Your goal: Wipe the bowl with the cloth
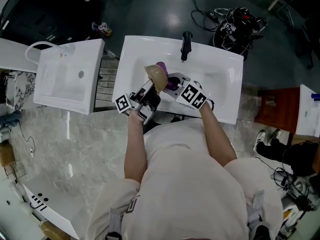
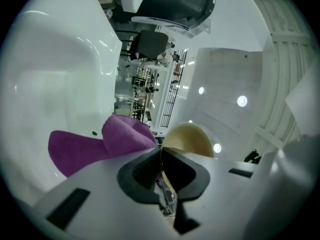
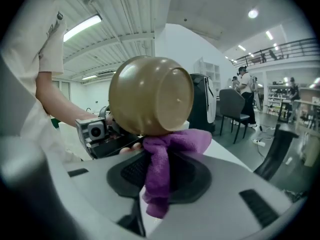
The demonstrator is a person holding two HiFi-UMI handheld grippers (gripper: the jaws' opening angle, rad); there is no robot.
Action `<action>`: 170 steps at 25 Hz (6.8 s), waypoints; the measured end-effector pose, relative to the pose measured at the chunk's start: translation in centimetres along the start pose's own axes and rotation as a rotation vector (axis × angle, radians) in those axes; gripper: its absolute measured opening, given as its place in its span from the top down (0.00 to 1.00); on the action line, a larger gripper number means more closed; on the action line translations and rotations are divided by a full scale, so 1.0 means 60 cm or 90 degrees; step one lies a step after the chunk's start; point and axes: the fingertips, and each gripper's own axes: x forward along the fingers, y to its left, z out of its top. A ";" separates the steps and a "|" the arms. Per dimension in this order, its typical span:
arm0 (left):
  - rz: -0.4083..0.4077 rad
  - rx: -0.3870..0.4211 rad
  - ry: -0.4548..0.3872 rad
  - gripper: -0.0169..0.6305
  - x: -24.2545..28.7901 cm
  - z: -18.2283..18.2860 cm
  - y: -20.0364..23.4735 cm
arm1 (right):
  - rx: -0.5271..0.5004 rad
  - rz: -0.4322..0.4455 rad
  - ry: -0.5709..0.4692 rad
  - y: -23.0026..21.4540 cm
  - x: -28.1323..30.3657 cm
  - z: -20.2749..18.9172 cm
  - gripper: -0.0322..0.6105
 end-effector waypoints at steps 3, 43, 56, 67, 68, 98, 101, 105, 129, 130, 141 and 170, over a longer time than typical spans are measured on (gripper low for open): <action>-0.017 0.005 0.044 0.95 0.005 -0.019 -0.006 | -0.010 -0.025 -0.015 -0.018 -0.011 0.007 0.81; 0.082 0.028 0.025 0.95 -0.035 -0.004 0.038 | -0.241 -0.071 0.091 -0.016 -0.042 0.000 0.81; 0.156 0.049 0.087 0.94 -0.055 -0.031 0.077 | -0.241 -0.141 0.076 -0.046 -0.055 0.015 0.81; 0.233 0.133 0.104 0.94 -0.060 -0.017 0.093 | -0.329 -0.191 0.139 -0.062 -0.057 0.002 0.81; 0.259 0.152 0.111 0.94 -0.068 -0.014 0.102 | -0.333 -0.195 0.144 -0.063 -0.059 0.000 0.81; 0.379 0.192 -0.125 0.95 -0.101 0.094 0.102 | -0.312 -0.004 0.194 0.031 0.004 -0.059 0.81; 0.341 0.198 -0.082 0.95 -0.076 0.082 0.091 | -0.302 -0.009 0.217 0.024 0.006 -0.074 0.81; 0.284 0.203 -0.006 0.95 -0.040 0.056 0.077 | -0.280 -0.032 0.238 0.012 0.005 -0.091 0.81; 0.416 0.289 0.308 0.94 -0.066 0.114 0.112 | -0.054 -0.395 0.193 -0.103 0.001 -0.019 0.81; 0.423 0.294 0.322 0.94 -0.066 0.121 0.114 | -0.041 -0.414 0.194 -0.106 0.000 -0.019 0.81; 0.530 0.481 0.471 0.95 -0.058 0.170 0.175 | 0.145 -0.600 0.168 -0.092 -0.059 -0.055 0.81; 0.706 0.376 0.327 0.94 0.122 0.286 0.287 | 0.212 -0.687 0.215 -0.049 -0.110 -0.092 0.81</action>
